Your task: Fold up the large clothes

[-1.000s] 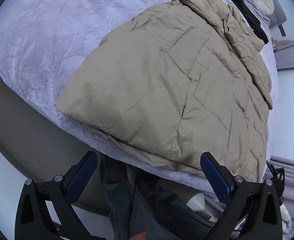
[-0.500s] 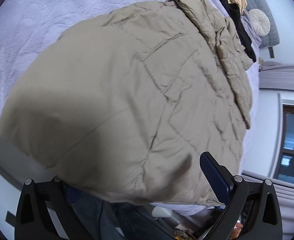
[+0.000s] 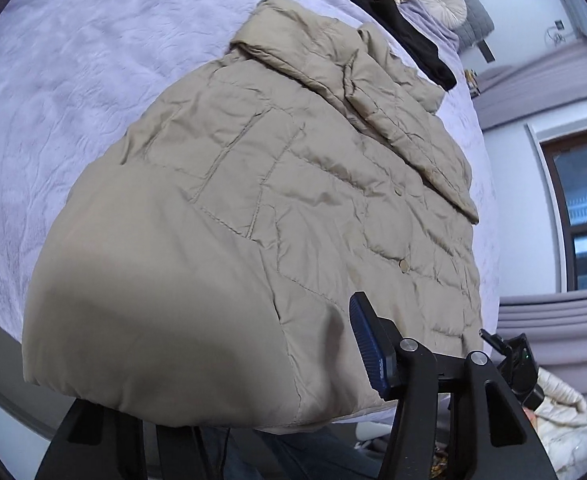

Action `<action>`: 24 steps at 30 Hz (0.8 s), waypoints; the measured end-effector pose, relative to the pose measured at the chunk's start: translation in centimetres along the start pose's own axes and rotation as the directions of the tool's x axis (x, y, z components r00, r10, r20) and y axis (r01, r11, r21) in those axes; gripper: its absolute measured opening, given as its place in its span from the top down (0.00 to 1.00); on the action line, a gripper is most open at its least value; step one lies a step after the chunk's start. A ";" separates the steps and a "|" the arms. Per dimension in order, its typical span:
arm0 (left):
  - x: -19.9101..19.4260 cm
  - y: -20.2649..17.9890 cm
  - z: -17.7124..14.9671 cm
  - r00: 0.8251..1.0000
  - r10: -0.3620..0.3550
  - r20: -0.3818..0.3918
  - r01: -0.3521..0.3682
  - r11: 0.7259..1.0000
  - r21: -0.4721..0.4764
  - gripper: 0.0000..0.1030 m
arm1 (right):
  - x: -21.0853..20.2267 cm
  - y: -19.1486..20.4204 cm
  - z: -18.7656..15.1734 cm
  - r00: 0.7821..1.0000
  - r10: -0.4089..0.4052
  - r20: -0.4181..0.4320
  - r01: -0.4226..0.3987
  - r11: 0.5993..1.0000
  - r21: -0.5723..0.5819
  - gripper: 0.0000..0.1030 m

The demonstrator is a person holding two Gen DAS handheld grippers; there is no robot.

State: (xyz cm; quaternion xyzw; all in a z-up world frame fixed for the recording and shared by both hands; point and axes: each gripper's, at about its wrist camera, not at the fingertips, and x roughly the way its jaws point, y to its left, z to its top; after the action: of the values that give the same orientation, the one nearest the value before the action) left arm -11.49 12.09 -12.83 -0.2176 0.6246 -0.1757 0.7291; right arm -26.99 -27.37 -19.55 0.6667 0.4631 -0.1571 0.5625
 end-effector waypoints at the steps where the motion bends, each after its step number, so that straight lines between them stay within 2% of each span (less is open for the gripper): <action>1: -0.1 -0.1 0.1 1.000 0.002 -0.001 -0.002 1.000 0.010 0.45 | -0.1 -0.1 0.0 1.000 0.001 0.006 -0.001 1.000 0.003 0.11; 5: -0.3 0.3 0.0 1.000 0.005 -0.014 -0.004 0.999 0.036 0.45 | -0.3 0.0 -0.4 0.999 0.000 0.034 0.000 1.000 0.007 0.14; 7: 0.0 0.3 0.2 1.000 0.006 -0.022 -0.005 0.999 0.046 0.45 | -0.3 0.0 -0.5 0.999 -0.019 0.045 0.019 1.000 -0.002 0.27; 8: 0.1 0.2 0.3 1.000 0.007 -0.025 -0.006 0.999 0.051 0.45 | -0.4 0.0 -0.5 0.998 -0.040 0.055 0.041 0.999 -0.010 0.45; 9: 0.1 0.2 0.4 1.000 0.006 -0.027 -0.004 0.998 0.058 0.46 | -0.6 0.2 -0.6 0.996 -0.068 0.064 0.070 0.997 -0.025 0.72; 10: 0.1 0.1 0.5 1.000 0.009 -0.029 -0.007 0.998 0.068 0.62 | -0.6 0.4 -0.7 0.994 -0.085 0.068 0.088 0.995 -0.043 0.83; 11: 0.2 0.0 0.6 0.999 0.024 -0.036 -0.021 0.996 0.082 0.70 | -0.8 0.8 -0.8 0.993 -0.094 0.077 0.099 0.993 -0.069 0.87; 12: 0.3 -0.1 0.8 0.998 0.045 -0.045 -0.041 0.995 0.094 0.81 | -0.9 1.2 -0.9 0.991 -0.099 0.088 0.107 0.990 -0.089 0.88; 13: 0.2 0.0 1.0 0.998 0.053 -0.046 -0.049 0.995 0.091 0.87 | -1.1 1.8 -1.0 0.989 -0.109 0.098 0.120 0.986 -0.119 0.89; 18: -1.5 -0.6 3.6 1.000 0.005 0.008 -0.005 0.998 0.060 0.87 | -1.8 6.6 -1.0 0.984 -0.134 0.120 0.163 0.943 -0.289 0.91; 24: -4.2 -4.9 9.9 0.988 -0.007 0.156 -0.004 0.998 0.070 0.87 | -2.5 16.0 1.7 0.987 -0.079 0.137 0.137 0.860 -0.491 0.91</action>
State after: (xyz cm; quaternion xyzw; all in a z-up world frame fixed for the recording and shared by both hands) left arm -2.29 11.11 -5.45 -0.2056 0.5588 -0.1803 0.7829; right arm -15.08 -28.98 -8.60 0.4617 0.4925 -0.1005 0.7309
